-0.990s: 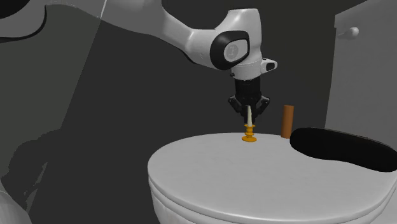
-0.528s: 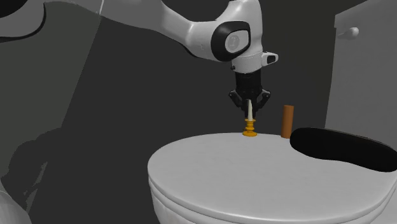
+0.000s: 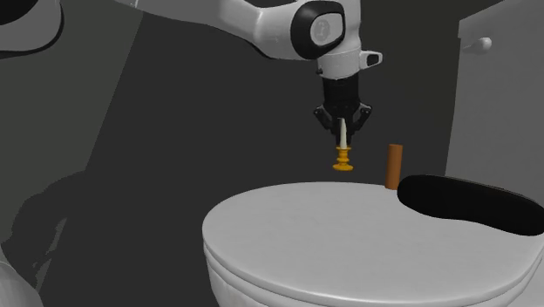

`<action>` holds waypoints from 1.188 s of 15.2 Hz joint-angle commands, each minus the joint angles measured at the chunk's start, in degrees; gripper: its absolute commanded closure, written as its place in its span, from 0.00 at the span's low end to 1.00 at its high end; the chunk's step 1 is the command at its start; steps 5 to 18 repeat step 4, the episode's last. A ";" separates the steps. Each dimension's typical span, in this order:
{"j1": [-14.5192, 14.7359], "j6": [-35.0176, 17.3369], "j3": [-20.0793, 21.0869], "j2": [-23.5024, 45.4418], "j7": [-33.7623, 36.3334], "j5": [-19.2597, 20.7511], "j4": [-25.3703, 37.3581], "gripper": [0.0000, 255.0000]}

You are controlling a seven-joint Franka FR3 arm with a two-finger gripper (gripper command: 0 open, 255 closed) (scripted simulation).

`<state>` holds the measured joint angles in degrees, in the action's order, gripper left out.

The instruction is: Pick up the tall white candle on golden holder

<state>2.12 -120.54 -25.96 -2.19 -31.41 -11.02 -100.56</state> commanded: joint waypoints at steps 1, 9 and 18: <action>-0.05 1.51 -0.05 0.02 0.22 0.12 1.51 1.00; -0.07 2.41 -0.08 0.14 0.35 0.14 2.52 1.00; -0.07 2.41 -0.08 0.14 0.35 0.14 2.52 1.00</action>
